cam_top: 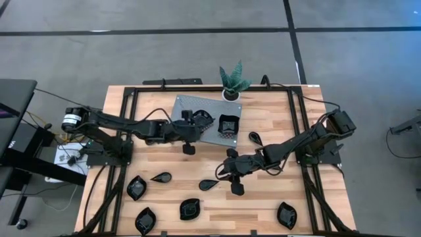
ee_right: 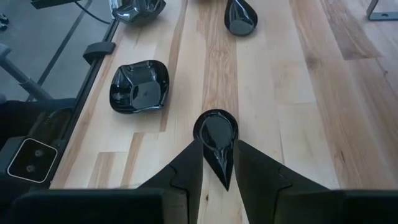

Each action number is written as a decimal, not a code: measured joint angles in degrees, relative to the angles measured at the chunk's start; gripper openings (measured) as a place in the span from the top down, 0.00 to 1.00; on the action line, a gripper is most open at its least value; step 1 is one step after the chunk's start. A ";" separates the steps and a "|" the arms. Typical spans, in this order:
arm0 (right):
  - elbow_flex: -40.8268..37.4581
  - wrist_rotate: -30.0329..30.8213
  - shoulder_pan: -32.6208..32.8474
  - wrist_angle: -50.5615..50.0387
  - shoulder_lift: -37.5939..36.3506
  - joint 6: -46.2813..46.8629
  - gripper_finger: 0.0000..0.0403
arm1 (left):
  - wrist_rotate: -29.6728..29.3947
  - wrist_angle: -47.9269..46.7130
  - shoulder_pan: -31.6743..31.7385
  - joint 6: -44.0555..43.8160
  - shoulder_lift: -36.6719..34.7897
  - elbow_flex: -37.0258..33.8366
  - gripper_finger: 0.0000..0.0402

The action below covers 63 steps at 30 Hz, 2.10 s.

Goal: Pick & Place Mini shaped plates
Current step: Stack the leaf shaped plate on top of the leaf shaped plate on the shelf

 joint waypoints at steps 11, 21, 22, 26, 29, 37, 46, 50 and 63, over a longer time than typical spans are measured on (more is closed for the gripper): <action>-0.02 0.00 0.00 -0.96 0.00 -0.09 0.79 | -0.20 -0.83 -18.46 -14.59 -7.43 -0.03 0.76; 0.00 -0.02 -0.63 -0.49 -0.02 -2.12 0.79 | 7.87 0.31 -40.23 -61.50 -0.03 -1.26 0.76; -0.02 -0.02 -0.91 0.08 -0.02 -2.32 0.79 | 7.72 0.39 -41.61 -63.33 1.83 -1.26 0.76; -0.02 0.01 -1.42 4.89 -0.02 -4.77 0.79 | 7.57 -1.58 -44.81 -65.57 7.88 -1.30 0.76; -0.02 -0.02 -1.40 7.83 -0.04 -4.98 0.79 | 6.10 -2.43 -44.87 -73.46 11.10 -1.30 0.76; 0.00 -0.02 -0.65 9.12 -0.04 -5.09 0.79 | 5.90 -2.43 -43.32 -93.88 15.82 -1.30 0.76; 0.00 -0.02 -0.20 9.10 -0.04 -5.07 0.79 | 5.88 -2.40 -43.30 -94.99 15.96 -1.30 0.76; 0.00 -0.02 -0.15 9.10 -0.04 -5.05 0.79 | 4.40 -1.93 -43.31 -95.13 16.38 -1.30 0.76; 0.00 -0.02 0.07 9.12 -0.04 -5.03 0.79 | 4.66 -0.83 -42.73 -88.36 17.81 -1.30 0.95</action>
